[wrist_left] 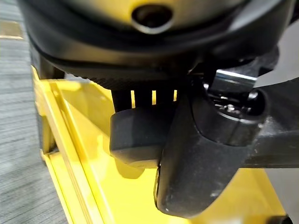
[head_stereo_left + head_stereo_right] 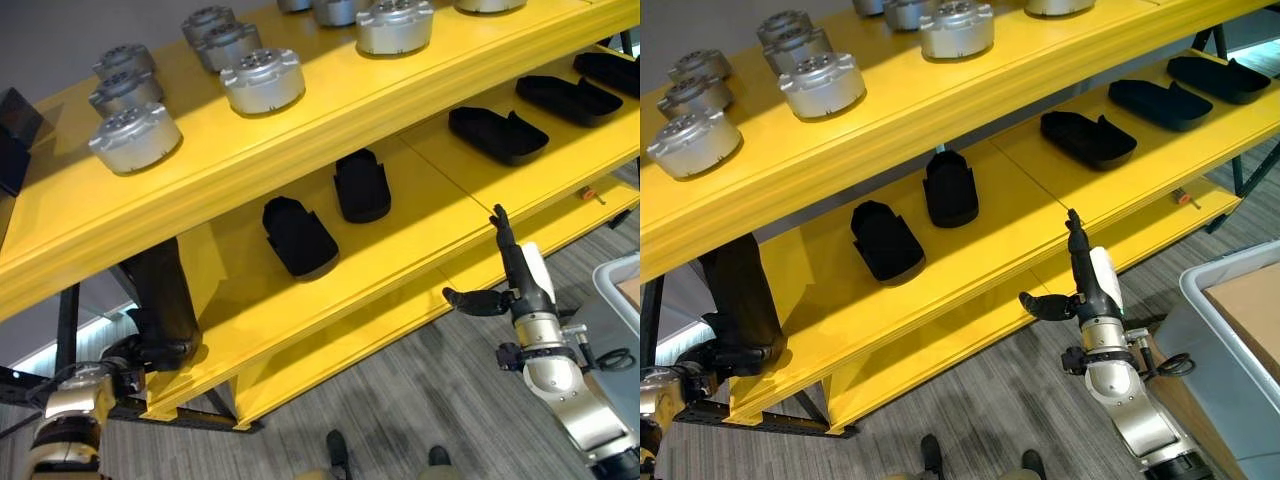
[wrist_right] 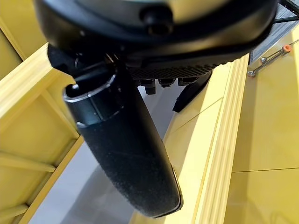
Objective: Move parts from the plastic box to the shelf.
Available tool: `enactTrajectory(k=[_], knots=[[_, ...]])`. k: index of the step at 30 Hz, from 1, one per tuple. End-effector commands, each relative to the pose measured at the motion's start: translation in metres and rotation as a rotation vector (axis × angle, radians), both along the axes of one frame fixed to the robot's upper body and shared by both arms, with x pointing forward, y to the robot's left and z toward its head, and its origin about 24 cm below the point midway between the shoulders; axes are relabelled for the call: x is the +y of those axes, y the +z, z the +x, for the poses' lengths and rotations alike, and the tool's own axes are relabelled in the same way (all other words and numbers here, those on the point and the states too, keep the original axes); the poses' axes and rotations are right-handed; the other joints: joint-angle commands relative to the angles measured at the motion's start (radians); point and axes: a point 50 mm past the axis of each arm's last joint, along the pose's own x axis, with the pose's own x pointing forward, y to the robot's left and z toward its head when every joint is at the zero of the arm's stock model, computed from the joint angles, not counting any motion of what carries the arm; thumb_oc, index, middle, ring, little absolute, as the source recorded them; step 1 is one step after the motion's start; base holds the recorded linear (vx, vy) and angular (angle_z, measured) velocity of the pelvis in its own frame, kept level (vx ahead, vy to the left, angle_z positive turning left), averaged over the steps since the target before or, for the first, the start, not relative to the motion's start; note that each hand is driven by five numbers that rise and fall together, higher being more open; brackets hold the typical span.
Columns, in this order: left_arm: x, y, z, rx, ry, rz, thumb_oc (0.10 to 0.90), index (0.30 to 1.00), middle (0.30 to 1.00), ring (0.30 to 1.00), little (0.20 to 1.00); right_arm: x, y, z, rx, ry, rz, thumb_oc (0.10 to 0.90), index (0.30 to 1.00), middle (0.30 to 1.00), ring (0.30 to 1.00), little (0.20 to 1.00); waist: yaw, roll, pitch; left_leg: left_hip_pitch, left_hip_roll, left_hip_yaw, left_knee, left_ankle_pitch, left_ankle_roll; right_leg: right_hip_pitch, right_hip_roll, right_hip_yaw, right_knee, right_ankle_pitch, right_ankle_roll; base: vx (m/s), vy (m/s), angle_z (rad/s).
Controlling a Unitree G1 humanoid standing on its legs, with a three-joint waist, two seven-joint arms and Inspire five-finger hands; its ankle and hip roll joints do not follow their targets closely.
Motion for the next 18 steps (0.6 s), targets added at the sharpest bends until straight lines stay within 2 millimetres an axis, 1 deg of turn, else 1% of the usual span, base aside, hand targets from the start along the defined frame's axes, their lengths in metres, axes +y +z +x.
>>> enactTrajectory(k=[1,4,7,8,10,11,15,16,18], knots=[[0.019,0.02,0.004,0.002,0.009,0.05,0.4,0.3,0.3,0.3,0.3,0.02,0.065,0.006,-0.309,0.119,0.05,0.9,1.0,1.0,1.0,1.0,0.026,-0.05,-0.016,0.098,0.009,0.05,0.036,-0.15,-0.024,-0.11,0.017,-0.083,0.101,-0.037,-0.035,0.0,0.0,0.0],[0.016,0.02,0.007,-0.007,0.006,0.075,0.4,0.3,0.3,0.3,0.3,0.02,0.067,0.007,-0.307,0.126,0.048,0.9,1.0,1.0,1.0,1.0,0.024,-0.051,-0.017,0.098,0.006,0.049,0.033,-0.151,-0.025,-0.112,0.017,-0.083,0.101,-0.039,-0.036,0.0,0.0,0.0],[0.018,0.023,0.009,0.008,-0.009,0.127,0.4,0.3,0.3,0.3,0.3,0.02,0.067,0.008,-0.309,0.126,0.045,0.9,1.0,1.0,1.0,1.0,0.025,-0.049,-0.018,0.098,0.004,0.05,0.031,-0.151,-0.024,-0.111,0.017,-0.082,0.098,-0.04,-0.036,0.0,0.0,0.0],[0.031,0.038,0.009,0.036,-0.012,0.326,0.4,0.3,0.3,0.3,0.3,0.02,0.067,0.009,-0.305,0.127,0.045,0.9,1.0,1.0,1.0,1.0,0.024,-0.046,-0.019,0.098,0.002,0.049,0.032,-0.151,-0.025,-0.11,0.017,-0.081,0.099,-0.039,-0.033,0.0,0.0,0.0],[0.042,0.056,0.013,0.057,-0.029,0.446,0.4,0.3,0.3,0.3,0.3,0.023,0.067,0.01,-0.301,0.137,0.051,0.9,1.0,1.0,1.0,1.0,0.021,-0.049,-0.022,0.097,0.002,0.051,0.033,-0.151,-0.025,-0.112,0.018,-0.08,0.101,-0.039,-0.031,-0.01,-0.03,-0.01],[0.034,0.064,0.029,0.055,-0.075,0.453,0.4,0.3,0.3,0.3,0.3,0.028,0.068,0.012,-0.295,0.156,0.052,0.9,1.0,1.0,1.0,1.0,0.019,-0.056,-0.023,0.097,0.004,0.051,0.032,-0.152,-0.026,-0.113,0.023,-0.078,0.103,-0.04,-0.031,-0.01,-0.061,-0.01],[0.014,0.06,0.047,0.049,-0.125,0.45,0.4,0.3,0.3,0.3,0.3,0.033,0.069,0.016,-0.285,0.176,0.053,0.9,1.0,1.0,1.0,1.0,0.015,-0.063,-0.024,0.101,0.007,0.053,0.027,-0.153,-0.026,-0.111,0.028,-0.078,0.1,-0.04,-0.033,0.0,-0.035,0.01],[0.013,0.06,0.048,0.048,-0.126,0.45,0.4,0.3,0.3,0.3,0.3,0.034,0.069,0.017,-0.283,0.179,0.052,0.9,1.0,1.0,1.0,1.0,0.014,-0.063,-0.024,0.101,0.007,0.054,0.027,-0.153,-0.026,-0.111,0.029,-0.078,0.099,-0.04,-0.033,0.0,0.0,0.0],[0.007,0.062,0.057,0.063,-0.134,0.505,0.4,0.3,0.3,0.3,0.3,0.038,0.068,0.019,-0.276,0.194,0.049,0.9,1.0,1.0,1.0,1.0,0.006,-0.065,-0.023,0.101,0.009,0.059,0.028,-0.153,-0.027,-0.114,0.032,-0.073,0.101,-0.04,-0.033,0.0,0.0,0.0]])
